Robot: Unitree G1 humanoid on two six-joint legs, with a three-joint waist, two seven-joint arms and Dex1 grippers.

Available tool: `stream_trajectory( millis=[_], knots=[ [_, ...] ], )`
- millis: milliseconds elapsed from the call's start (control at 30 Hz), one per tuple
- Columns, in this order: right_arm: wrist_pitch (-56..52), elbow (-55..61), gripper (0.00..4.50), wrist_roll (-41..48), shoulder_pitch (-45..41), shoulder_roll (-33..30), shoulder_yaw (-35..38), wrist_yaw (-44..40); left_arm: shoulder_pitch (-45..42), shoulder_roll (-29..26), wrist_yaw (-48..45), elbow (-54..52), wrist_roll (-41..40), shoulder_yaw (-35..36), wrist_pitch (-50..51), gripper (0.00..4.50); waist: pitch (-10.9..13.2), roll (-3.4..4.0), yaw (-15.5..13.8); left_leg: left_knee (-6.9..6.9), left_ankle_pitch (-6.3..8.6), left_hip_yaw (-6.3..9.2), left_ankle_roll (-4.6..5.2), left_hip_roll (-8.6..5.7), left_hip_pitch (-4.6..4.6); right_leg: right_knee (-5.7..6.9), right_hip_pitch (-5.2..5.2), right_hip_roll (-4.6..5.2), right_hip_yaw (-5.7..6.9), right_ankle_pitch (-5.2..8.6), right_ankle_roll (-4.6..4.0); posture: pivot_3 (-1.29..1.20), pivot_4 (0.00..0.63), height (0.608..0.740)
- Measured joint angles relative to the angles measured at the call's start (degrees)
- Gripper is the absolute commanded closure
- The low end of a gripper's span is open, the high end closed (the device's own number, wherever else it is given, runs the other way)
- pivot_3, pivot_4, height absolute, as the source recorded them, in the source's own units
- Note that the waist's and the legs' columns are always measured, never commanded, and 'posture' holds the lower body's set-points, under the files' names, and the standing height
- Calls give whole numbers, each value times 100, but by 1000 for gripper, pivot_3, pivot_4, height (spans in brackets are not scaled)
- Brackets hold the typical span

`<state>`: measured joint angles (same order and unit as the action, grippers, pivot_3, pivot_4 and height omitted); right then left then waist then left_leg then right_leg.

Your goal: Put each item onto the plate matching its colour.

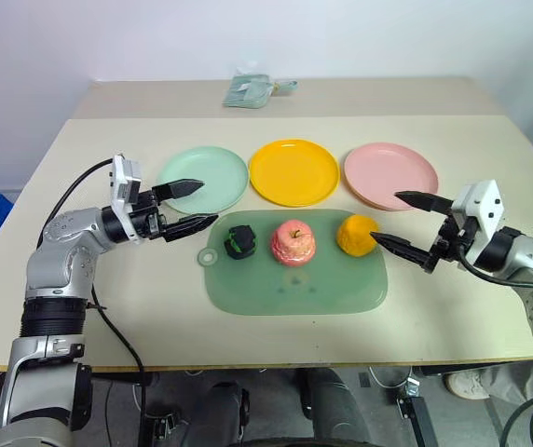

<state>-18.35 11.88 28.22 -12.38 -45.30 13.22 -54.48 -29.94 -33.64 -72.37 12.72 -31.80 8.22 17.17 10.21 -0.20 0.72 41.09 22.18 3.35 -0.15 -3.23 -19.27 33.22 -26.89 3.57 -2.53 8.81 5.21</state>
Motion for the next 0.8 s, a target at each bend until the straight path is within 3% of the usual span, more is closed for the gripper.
stream_trajectory(
  millis=[367, 633, 800],
  knots=[
    [-283, 477, 26, -95, -285, -23, -258, 281, 241, -64, -384, -235, -126, -89, 170, 0, 0, 0, -11, 0, 0, 1, 0, -1, -2, 1, 0, 1, 0, 0, 0, 0, 150, 740],
    [-1749, 1139, 26, 367, -1006, -321, -676, 352, 101, -156, -783, 119, 87, -249, -86, 0, 0, 1, 3, 0, 6, 3, 11, 1, -1, -2, -1, -1, 2, 0, 0, 0, 150, 740],
    [-2351, 1335, 26, 389, -1614, -37, -1165, 767, 99, -98, -661, 126, 396, -474, -422, 0, 0, -1, -8, -1, -1, 9, -1, 2, -8, -1, -2, 1, 5, 0, 0, 0, 150, 740]
  ],
)
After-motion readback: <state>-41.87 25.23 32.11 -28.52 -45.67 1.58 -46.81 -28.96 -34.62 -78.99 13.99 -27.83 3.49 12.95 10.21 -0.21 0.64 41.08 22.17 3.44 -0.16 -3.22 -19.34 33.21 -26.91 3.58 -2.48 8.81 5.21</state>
